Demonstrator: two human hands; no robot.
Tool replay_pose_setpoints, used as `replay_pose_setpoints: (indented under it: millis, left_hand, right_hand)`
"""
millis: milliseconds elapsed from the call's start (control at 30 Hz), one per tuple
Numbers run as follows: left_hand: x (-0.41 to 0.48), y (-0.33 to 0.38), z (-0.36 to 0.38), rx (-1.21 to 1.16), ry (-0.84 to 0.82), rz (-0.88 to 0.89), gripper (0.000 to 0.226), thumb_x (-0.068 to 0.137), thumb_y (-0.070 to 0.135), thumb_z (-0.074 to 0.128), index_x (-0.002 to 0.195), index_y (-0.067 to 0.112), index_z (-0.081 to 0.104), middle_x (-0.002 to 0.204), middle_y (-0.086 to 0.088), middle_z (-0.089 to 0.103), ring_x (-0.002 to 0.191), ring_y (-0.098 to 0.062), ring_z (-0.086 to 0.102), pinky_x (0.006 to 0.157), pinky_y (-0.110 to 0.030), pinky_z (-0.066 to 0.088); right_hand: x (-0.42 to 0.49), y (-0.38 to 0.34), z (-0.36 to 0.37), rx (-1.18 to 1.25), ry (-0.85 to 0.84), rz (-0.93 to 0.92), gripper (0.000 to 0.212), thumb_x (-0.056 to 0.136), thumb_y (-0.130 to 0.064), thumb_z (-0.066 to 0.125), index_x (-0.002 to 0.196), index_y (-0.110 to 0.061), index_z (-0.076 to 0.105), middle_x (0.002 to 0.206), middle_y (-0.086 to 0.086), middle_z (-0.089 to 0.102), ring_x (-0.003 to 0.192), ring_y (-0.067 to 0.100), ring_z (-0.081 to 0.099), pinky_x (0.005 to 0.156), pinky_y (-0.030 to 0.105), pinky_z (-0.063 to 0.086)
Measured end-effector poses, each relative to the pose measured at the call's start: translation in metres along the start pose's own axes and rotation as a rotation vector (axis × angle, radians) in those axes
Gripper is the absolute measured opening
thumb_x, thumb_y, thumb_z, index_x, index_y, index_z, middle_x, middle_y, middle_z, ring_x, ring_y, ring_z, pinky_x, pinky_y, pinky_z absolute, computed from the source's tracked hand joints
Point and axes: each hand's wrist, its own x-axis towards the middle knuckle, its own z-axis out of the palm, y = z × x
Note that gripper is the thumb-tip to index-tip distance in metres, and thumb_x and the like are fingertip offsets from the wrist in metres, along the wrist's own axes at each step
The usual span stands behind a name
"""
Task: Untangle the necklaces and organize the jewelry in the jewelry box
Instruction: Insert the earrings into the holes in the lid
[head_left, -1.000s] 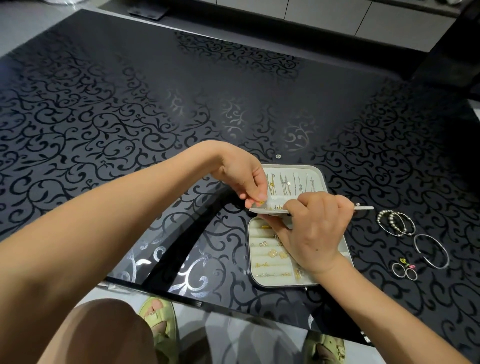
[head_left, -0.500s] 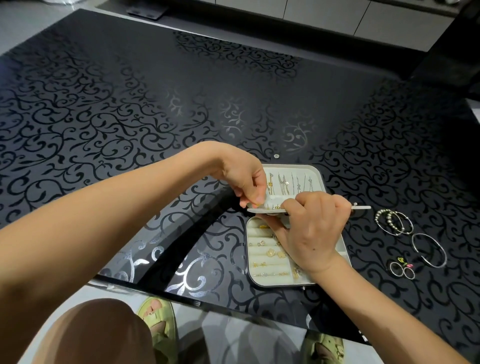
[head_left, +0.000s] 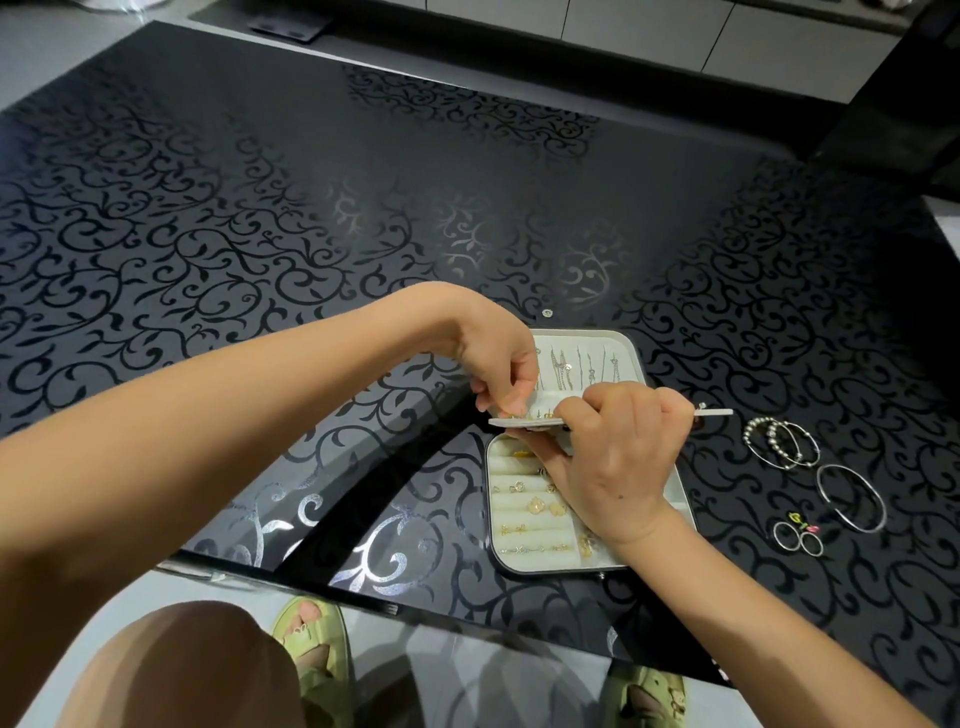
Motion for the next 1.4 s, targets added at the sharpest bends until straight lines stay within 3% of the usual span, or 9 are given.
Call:
replay_pose_setpoints:
  millis: [167,333,467,600,800,1033,1133,1233,1400]
  left_hand:
    - [0.004,-0.001,-0.003,-0.057,-0.104,-0.011,0.023,0.092,0.008,0.058,0.070,0.014,0.059,0.065,0.004,0.057,0.054,-0.002,0.050,0.059,-0.012,0.041]
    - [0.006,-0.003,-0.004,-0.116,-0.170,-0.019,0.021,0.093,0.005,0.054,0.073,0.011,0.058,0.053,0.010,0.055,0.055,-0.004,0.048,0.063,-0.014,0.042]
    - [0.008,-0.001,-0.004,-0.104,-0.179,-0.028,0.023,0.093,0.004,0.053,0.071,0.012,0.058,0.058,0.006,0.055,0.056,-0.006,0.047,0.063,-0.016,0.042]
    - [0.009,0.002,-0.005,-0.084,-0.222,-0.061,0.022,0.093,0.006,0.054,0.072,0.009,0.057,0.060,-0.001,0.050,0.053,-0.006,0.045,0.058,-0.015,0.039]
    - [0.008,0.005,-0.004,-0.094,-0.315,-0.106,0.023,0.094,0.009,0.053,0.071,0.008,0.057,0.049,0.006,0.047,0.044,-0.004,0.042,0.049,-0.013,0.032]
    - [0.006,0.012,-0.006,0.039,-0.220,-0.174,0.025,0.097,0.018,0.051,0.073,0.012,0.054,0.057,0.004,0.051,0.050,-0.003,0.050,0.056,-0.013,0.043]
    - [0.003,0.008,-0.004,-0.040,-0.172,-0.174,0.029,0.097,0.017,0.052,0.068,0.010,0.052,0.053,0.005,0.052,0.047,-0.004,0.047,0.052,-0.013,0.041]
    - [0.000,0.002,-0.001,-0.145,-0.155,-0.147,0.027,0.098,0.008,0.046,0.072,0.008,0.053,0.061,0.000,0.049,0.053,-0.008,0.046,0.052,-0.015,0.038]
    - [-0.005,0.001,0.001,-0.135,-0.135,-0.118,0.025,0.097,0.004,0.045,0.074,0.008,0.055,0.065,-0.002,0.049,0.056,-0.008,0.048,0.054,-0.016,0.039]
  right_hand:
    - [-0.001,0.001,0.001,-0.001,0.000,-0.001,0.083,0.018,-0.010,0.090,0.086,-0.015,0.042,0.082,0.000,0.036,0.069,0.018,0.038,0.068,0.034,0.028]
    - [-0.002,0.001,0.000,0.013,0.011,-0.002,0.077,0.029,-0.020,0.093,0.086,-0.015,0.042,0.082,-0.001,0.036,0.070,0.018,0.039,0.069,0.034,0.028]
    - [-0.002,0.001,0.000,0.003,0.017,0.000,0.079,0.025,-0.016,0.092,0.086,-0.015,0.041,0.082,0.000,0.036,0.069,0.018,0.038,0.068,0.034,0.028]
    - [-0.003,0.000,0.001,-0.005,0.015,-0.002,0.084,0.018,-0.011,0.091,0.086,-0.016,0.041,0.082,0.000,0.036,0.068,0.018,0.037,0.068,0.033,0.028]
    - [-0.004,0.001,0.001,0.004,0.025,-0.016,0.087,0.015,-0.011,0.090,0.087,-0.015,0.041,0.082,0.001,0.037,0.069,0.018,0.038,0.068,0.033,0.028]
    - [-0.003,-0.001,0.002,-0.004,0.014,-0.014,0.083,0.022,-0.014,0.091,0.087,-0.016,0.041,0.082,-0.001,0.037,0.068,0.018,0.038,0.068,0.033,0.028]
    - [-0.002,-0.002,0.002,-0.002,0.021,-0.011,0.079,0.026,-0.014,0.092,0.087,-0.016,0.042,0.082,-0.001,0.037,0.068,0.017,0.039,0.069,0.033,0.028]
    - [-0.002,-0.002,0.001,-0.008,0.025,-0.010,0.082,0.021,-0.009,0.090,0.087,-0.016,0.042,0.082,0.000,0.037,0.068,0.017,0.039,0.069,0.033,0.028]
    - [-0.002,-0.002,0.001,-0.015,0.029,-0.016,0.083,0.019,-0.008,0.089,0.086,-0.015,0.042,0.082,0.000,0.037,0.069,0.017,0.039,0.069,0.033,0.028]
